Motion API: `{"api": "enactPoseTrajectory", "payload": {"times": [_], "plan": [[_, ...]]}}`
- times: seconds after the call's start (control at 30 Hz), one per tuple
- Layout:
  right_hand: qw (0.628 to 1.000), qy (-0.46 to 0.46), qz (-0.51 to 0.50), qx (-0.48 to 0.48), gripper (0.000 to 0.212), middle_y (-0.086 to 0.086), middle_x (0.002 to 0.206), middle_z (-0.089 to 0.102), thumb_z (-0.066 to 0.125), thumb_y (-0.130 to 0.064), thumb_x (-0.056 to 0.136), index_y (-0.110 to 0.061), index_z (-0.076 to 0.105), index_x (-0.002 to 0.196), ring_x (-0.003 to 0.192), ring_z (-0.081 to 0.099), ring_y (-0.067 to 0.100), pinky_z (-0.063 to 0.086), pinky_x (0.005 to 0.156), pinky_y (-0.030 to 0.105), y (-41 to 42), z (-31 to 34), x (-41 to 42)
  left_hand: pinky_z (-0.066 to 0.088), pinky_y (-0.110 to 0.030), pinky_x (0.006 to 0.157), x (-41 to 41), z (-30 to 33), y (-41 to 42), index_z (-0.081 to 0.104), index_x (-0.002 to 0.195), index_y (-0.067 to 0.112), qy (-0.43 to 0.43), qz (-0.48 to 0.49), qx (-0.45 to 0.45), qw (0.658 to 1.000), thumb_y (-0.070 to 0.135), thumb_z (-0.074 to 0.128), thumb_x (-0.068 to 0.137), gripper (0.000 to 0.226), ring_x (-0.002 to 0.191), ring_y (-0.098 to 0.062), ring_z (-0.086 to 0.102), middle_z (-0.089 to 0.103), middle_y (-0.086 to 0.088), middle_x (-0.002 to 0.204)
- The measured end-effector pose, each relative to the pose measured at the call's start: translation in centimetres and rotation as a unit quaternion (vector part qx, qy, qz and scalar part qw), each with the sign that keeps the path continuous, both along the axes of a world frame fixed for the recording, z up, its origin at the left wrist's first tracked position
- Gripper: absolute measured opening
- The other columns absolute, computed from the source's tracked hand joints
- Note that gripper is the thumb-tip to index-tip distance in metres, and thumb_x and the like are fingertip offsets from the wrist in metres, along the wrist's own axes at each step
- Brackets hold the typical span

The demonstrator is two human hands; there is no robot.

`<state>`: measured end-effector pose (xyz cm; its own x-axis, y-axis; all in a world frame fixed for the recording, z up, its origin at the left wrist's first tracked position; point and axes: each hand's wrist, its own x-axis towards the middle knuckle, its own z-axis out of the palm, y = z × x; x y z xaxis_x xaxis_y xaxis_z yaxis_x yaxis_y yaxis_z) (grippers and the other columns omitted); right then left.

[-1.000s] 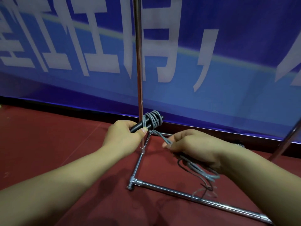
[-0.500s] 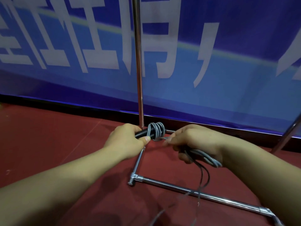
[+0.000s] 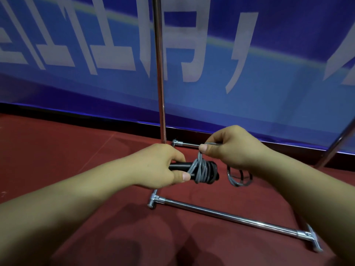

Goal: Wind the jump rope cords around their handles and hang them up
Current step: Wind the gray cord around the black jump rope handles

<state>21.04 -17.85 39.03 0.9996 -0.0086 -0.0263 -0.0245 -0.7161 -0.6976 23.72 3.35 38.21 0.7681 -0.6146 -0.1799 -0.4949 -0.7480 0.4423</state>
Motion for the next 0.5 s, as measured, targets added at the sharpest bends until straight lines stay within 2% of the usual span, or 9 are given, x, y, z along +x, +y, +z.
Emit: {"api": "enactPoseTrajectory", "payload": {"times": [0.1,0.17,0.23,0.37,0.5], "plan": [[1.000,0.000,-0.008,-0.016,0.037,-0.008,0.056,0.064,0.083,-0.056,0.067,-0.020,0.075,0.071,0.052,0.053,0.005,0.044,0.053,0.020,-0.7,0.1,0.6,0.047,-0.028,0.061,-0.1,0.2,0.3,0.066,0.082,0.025,0.024,-0.029,-0.014,0.999,0.043,0.068,0.090,0.020,0.059,-0.006,0.055,0.062,0.005,0.065],[1.000,0.006,-0.019,-0.021,0.058,-0.005,0.054,0.057,0.079,-0.068,0.049,-0.015,0.073,0.072,0.051,0.048,0.009,0.041,0.053,0.023,-1.4,0.1,0.9,0.045,-0.028,0.060,-0.2,0.3,0.4,0.066,0.083,0.022,0.046,-0.040,-0.032,0.998,0.041,0.069,0.091,0.020,0.058,-0.006,0.053,0.059,0.005,0.064],[1.000,0.002,-0.024,-0.008,0.067,-0.003,0.054,0.049,0.075,-0.071,0.042,-0.011,0.070,0.073,0.051,0.041,0.012,0.036,0.052,0.024,-2.0,-0.1,1.0,0.042,-0.025,0.057,-0.3,0.6,0.4,0.066,0.084,0.019,0.064,-0.047,-0.056,0.995,0.038,0.069,0.092,0.020,0.056,-0.006,0.051,0.057,0.005,0.062],[0.996,0.005,0.021,0.090,0.039,-0.001,0.057,0.047,0.081,-0.050,0.068,-0.013,0.068,0.072,0.054,0.036,0.015,0.033,0.052,0.026,-2.5,-0.7,0.8,0.039,-0.017,0.053,-0.5,1.0,0.7,0.066,0.084,0.015,0.118,-0.053,-0.100,0.987,0.031,0.069,0.094,0.019,0.051,-0.003,0.049,0.054,0.010,0.057],[0.989,0.006,0.048,0.136,0.044,0.002,0.061,0.052,0.076,-0.053,0.065,-0.012,0.072,0.080,0.058,0.043,0.018,0.038,0.057,0.030,-2.7,-0.8,0.8,0.040,-0.024,0.050,-1.0,1.0,0.8,0.065,0.091,0.005,0.201,-0.050,-0.164,0.964,0.025,0.069,0.096,0.021,0.052,-0.011,0.045,0.051,0.000,0.061]]}}
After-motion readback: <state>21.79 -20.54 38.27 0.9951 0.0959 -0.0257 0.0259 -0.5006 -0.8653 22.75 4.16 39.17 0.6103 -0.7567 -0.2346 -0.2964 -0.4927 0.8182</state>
